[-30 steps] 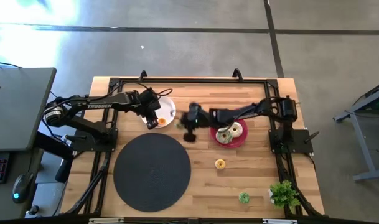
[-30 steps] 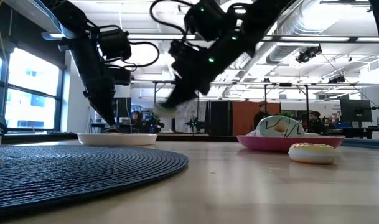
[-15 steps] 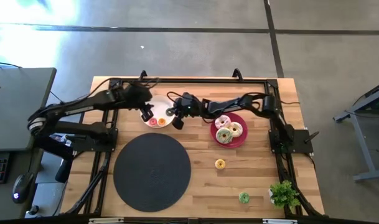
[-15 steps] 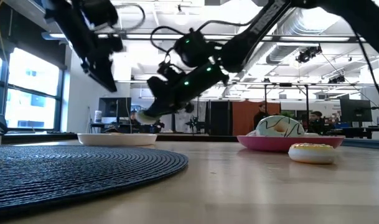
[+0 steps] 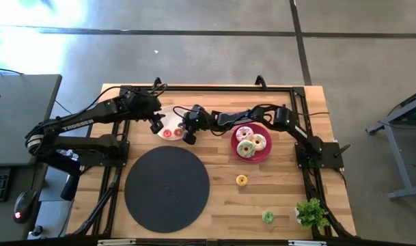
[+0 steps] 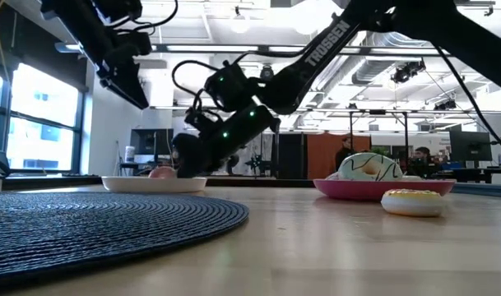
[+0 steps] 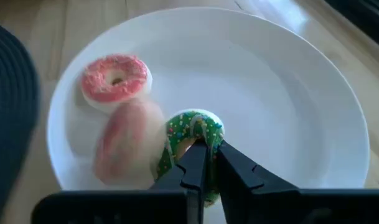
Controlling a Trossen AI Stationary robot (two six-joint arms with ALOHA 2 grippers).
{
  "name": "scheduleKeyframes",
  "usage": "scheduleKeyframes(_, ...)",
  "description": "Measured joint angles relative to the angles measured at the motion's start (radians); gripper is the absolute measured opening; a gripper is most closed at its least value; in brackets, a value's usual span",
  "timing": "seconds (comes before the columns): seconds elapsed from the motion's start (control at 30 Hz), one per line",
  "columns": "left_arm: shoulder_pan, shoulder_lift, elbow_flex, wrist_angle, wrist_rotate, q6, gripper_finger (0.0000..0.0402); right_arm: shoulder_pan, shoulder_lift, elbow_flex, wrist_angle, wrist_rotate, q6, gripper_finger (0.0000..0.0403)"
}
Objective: Pick & Place donuts
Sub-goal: Put the top small green donut on the white plate, then put the small yellow donut on the white plate
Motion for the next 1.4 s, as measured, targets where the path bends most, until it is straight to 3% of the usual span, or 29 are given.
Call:
scheduleKeyframes(0.4,0.0,0.007,-0.001,-0.017,0.0,0.002,0.0147,0.002,-0.007,0.026,-0.028,0.02,-0.007,0.0145)
scheduleKeyframes(0.53,0.0,0.007,-0.001,-0.032,0.0,0.0,0.0147,0.01,-0.018,0.069,-0.134,0.021,-0.05,0.0169)
scheduleKeyframes(0.7,0.0,0.008,-0.001,-0.039,-0.001,0.0,0.0147,0.034,-0.074,0.141,-0.374,0.033,-0.105,0.0178)
scheduleKeyframes(1.0,0.0,0.008,-0.001,-0.038,0.0,-0.001,0.0147,0.119,-0.292,0.219,-0.982,0.033,-0.135,0.0156)
scheduleKeyframes(1.23,0.0,0.008,-0.001,-0.037,0.0,-0.001,0.0147,0.24,-0.437,0.214,-1.426,-0.027,0.013,0.015)
scheduleKeyframes(1.4,0.0,0.008,-0.001,-0.036,0.0,-0.005,0.0147,0.353,-0.474,0.087,-1.466,-0.161,0.179,0.0153)
